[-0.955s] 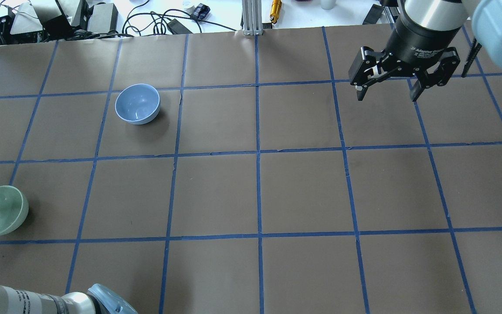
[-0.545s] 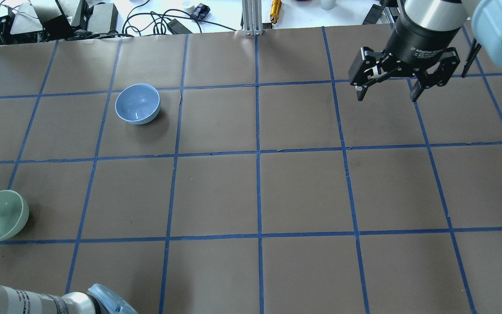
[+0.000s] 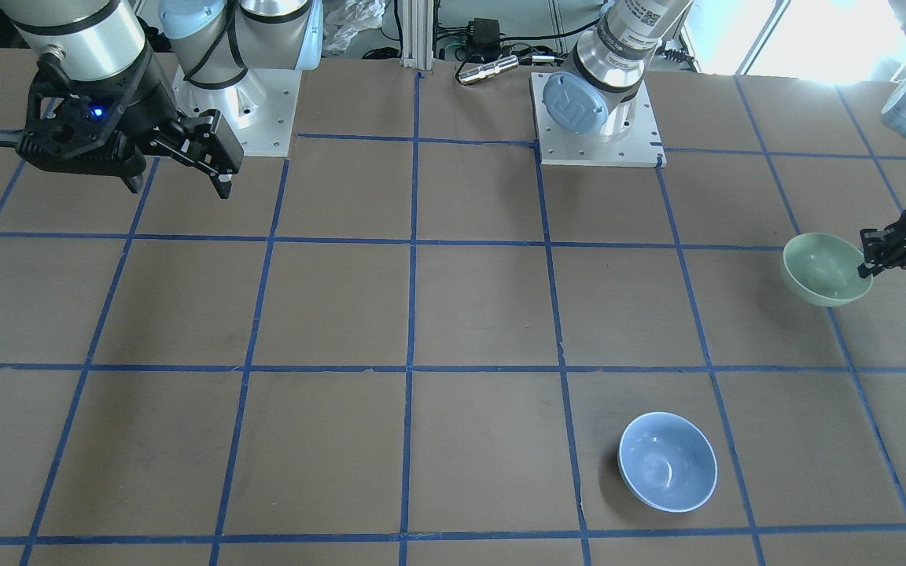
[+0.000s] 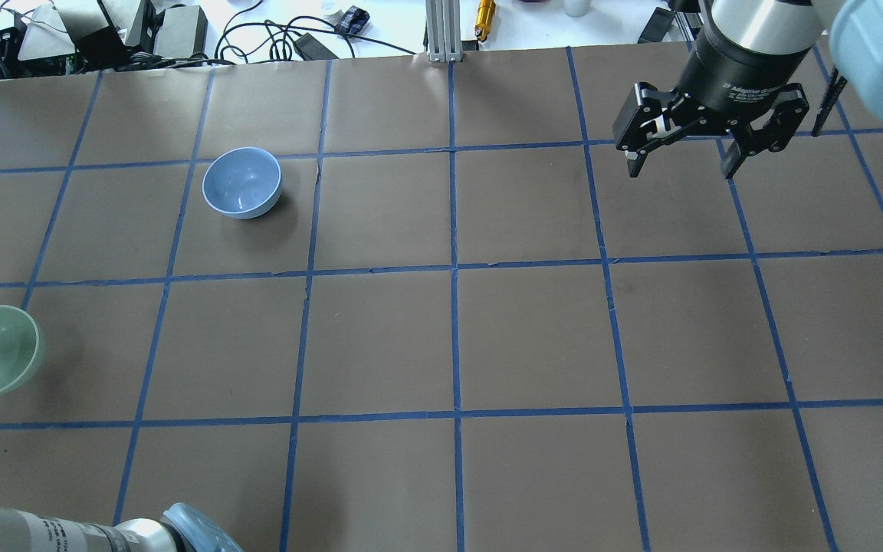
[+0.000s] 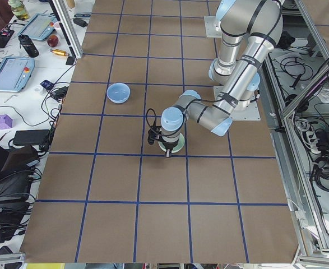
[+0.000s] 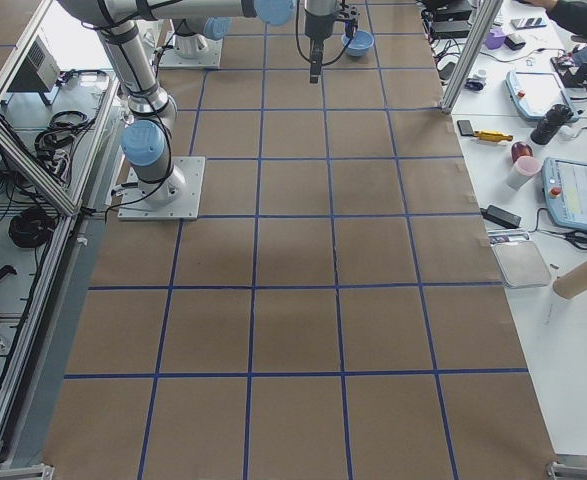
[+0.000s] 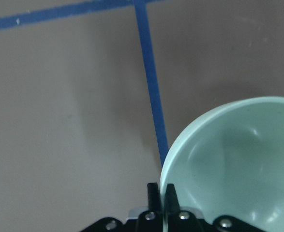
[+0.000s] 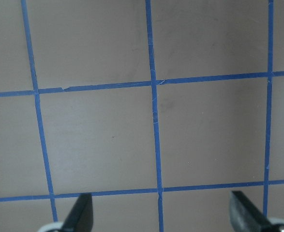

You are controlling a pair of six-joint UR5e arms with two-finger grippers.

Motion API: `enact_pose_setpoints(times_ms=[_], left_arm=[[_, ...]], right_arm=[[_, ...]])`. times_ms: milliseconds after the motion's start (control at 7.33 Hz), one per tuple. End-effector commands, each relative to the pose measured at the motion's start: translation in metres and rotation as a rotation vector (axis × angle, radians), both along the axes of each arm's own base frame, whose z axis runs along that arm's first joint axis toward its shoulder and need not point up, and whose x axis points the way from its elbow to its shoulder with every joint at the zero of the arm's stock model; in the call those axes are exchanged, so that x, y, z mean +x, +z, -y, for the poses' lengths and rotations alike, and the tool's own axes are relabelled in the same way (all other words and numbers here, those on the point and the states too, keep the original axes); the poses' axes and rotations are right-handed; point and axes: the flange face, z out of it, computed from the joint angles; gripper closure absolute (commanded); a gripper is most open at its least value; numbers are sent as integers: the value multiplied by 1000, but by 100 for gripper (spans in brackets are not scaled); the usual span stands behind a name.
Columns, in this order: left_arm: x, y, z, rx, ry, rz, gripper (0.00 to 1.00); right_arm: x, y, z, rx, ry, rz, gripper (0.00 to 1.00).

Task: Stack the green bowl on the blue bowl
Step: 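Lift the green bowl and carry it over the light blue bowl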

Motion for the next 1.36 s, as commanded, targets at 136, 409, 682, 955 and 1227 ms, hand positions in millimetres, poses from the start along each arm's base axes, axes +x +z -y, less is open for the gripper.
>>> enact_pose_setpoints(times_ms=[136, 409, 682, 955, 1227], left_arm=[[-118, 92, 112, -24, 23, 6, 100], [-230, 109, 155, -54, 47, 21, 100], [-290, 92, 173, -15, 147, -12, 100], [-318, 70, 191, 14, 239, -26, 100], [-310, 55, 224, 17, 285, -26, 100]], right_arm=[[0, 1, 0, -1, -1, 0, 0], [0, 0, 0, 0, -1, 0, 0], [0, 1, 0, -1, -1, 0, 0], [0, 0, 0, 0, -1, 0, 0], [0, 0, 0, -1, -1, 0, 0]])
